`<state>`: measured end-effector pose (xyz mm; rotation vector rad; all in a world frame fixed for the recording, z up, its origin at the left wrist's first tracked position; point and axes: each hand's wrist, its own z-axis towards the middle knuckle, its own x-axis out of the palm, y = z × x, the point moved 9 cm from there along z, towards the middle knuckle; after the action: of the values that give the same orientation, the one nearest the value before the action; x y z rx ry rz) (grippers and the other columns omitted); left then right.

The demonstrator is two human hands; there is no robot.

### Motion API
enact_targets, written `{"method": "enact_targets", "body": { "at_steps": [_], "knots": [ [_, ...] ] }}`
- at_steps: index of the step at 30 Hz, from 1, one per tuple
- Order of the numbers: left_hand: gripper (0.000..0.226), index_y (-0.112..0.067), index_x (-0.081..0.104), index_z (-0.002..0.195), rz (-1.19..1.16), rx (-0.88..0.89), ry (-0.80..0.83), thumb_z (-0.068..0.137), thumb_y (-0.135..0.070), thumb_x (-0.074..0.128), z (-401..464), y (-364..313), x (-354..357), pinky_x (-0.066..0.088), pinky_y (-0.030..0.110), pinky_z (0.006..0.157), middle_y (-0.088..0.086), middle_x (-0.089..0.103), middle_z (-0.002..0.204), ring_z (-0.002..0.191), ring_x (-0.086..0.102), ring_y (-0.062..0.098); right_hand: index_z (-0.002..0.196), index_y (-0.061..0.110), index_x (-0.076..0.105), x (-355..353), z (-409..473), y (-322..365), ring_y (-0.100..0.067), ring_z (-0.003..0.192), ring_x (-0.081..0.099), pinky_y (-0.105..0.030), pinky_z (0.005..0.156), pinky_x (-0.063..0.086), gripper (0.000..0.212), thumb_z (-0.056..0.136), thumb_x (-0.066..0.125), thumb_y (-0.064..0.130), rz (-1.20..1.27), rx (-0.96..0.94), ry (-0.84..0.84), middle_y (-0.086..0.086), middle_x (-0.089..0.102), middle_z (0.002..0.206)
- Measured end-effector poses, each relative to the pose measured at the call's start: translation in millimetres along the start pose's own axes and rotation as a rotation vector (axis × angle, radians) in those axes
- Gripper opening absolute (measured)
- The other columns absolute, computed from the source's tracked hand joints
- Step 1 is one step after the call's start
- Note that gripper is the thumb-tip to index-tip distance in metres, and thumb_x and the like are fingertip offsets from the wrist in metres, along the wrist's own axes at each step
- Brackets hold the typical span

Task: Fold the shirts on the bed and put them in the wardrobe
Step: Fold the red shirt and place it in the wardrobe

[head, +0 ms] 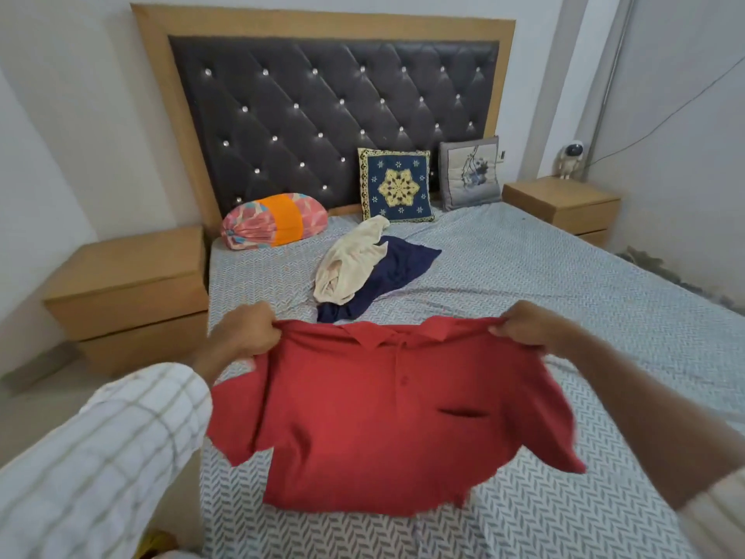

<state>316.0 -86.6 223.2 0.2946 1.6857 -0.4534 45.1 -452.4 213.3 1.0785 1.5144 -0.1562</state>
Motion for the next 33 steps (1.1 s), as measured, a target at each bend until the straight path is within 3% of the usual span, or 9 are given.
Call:
{"method": "enact_targets", "body": {
  "at_steps": [2,5,7,10,12,17,22,29,33],
  "knots": [
    [0.012,-0.002,0.065,0.090,-0.659,-0.221,0.008,0.089,-0.006,0.054,15.2,0.7,2.1,0.061,0.041,0.061,0.023,0.071,0.092,0.069,0.072,0.035,0.090,0.006,0.066,-5.1,11.8,12.1,-0.024,0.068,0.058,-0.034,0.058,0.055,0.012,0.096,0.060,0.015,0.402,0.086,-0.099,-0.012,0.059,0.081],
    [0.031,-0.001,0.056,0.122,-1.505,-0.331,-0.069,0.095,0.010,0.045,46.4,-18.3,-31.6,0.062,0.040,0.069,0.018,0.061,0.121,0.096,0.066,0.031,0.101,0.007,0.068,-46.3,28.9,54.2,-0.029,0.088,0.065,-0.044,0.070,0.060,0.019,0.096,0.052,-0.001,0.830,0.065,-0.223,-0.015,0.065,0.099],
    [0.042,-0.006,0.048,0.138,-1.688,-0.198,-0.156,0.099,0.005,0.042,67.5,-32.8,-89.7,0.060,0.031,0.080,0.010,0.057,0.127,0.113,0.062,0.027,0.102,0.006,0.072,-94.9,36.9,83.6,-0.027,0.088,0.068,-0.037,0.061,0.060,0.025,0.094,0.050,-0.004,0.994,-0.006,-0.351,-0.016,0.070,0.101],
    [0.032,-0.007,0.060,0.126,-1.914,-0.086,-0.388,0.099,0.000,0.044,80.5,-34.7,-186.3,0.057,0.023,0.054,0.009,0.066,0.112,0.084,0.068,0.014,0.092,0.018,0.076,-172.0,35.8,130.6,-0.025,0.085,0.069,-0.040,0.065,0.062,0.042,0.088,0.043,-0.007,1.093,-0.175,-0.482,-0.012,0.073,0.101],
    [0.022,-0.009,0.062,0.107,-1.959,0.039,-0.520,0.101,-0.002,0.042,63.4,-41.9,-244.9,0.056,0.019,0.055,0.008,0.065,0.100,0.077,0.063,0.008,0.082,0.027,0.078,-221.0,22.2,150.3,-0.022,0.084,0.069,-0.042,0.078,0.061,0.052,0.081,0.041,-0.008,1.067,-0.284,-0.614,-0.004,0.075,0.095],
    [0.034,-0.014,0.058,0.087,-1.774,0.257,-0.707,0.092,0.009,0.034,5.4,-45.2,-319.0,0.058,0.025,0.076,0.004,0.060,0.084,0.071,0.058,0.008,0.076,0.038,0.079,-289.3,-14.9,166.3,-0.008,0.091,0.072,-0.031,0.084,0.060,0.062,0.067,0.047,-0.015,0.893,-0.474,-0.866,0.010,0.077,0.090],
    [0.043,-0.024,0.070,0.091,-1.056,0.222,-0.814,0.073,0.006,0.045,-29.6,-15.7,-275.1,0.051,0.028,0.075,-0.002,0.068,0.084,0.081,0.064,0.015,0.112,0.024,0.075,-236.8,-41.1,135.9,-0.009,0.101,0.067,-0.022,0.096,0.052,0.069,0.066,0.042,-0.016,0.549,-0.548,-0.829,0.003,0.074,0.104],
    [0.036,-0.016,0.076,0.102,-0.493,0.157,-0.478,0.083,0.004,0.053,-62.2,5.6,-74.6,0.044,0.028,0.078,0.005,0.074,0.099,0.092,0.065,0.021,0.111,0.014,0.076,-65.9,-39.3,34.5,-0.027,0.091,0.072,-0.030,0.084,0.047,0.055,0.069,0.063,-0.019,-0.090,-0.671,-0.619,-0.008,0.076,0.101],
    [0.032,-0.032,0.070,0.077,-0.416,0.143,-0.085,0.083,-0.003,0.059,-81.7,14.3,68.6,0.042,0.024,0.070,-0.003,0.074,0.087,0.089,0.068,0.019,0.105,0.020,0.078,39.5,-35.2,-41.0,-0.027,0.091,0.072,-0.028,0.084,0.047,0.060,0.060,0.062,-0.017,-0.140,-0.554,-0.401,-0.004,0.077,0.099]
  ]
}}
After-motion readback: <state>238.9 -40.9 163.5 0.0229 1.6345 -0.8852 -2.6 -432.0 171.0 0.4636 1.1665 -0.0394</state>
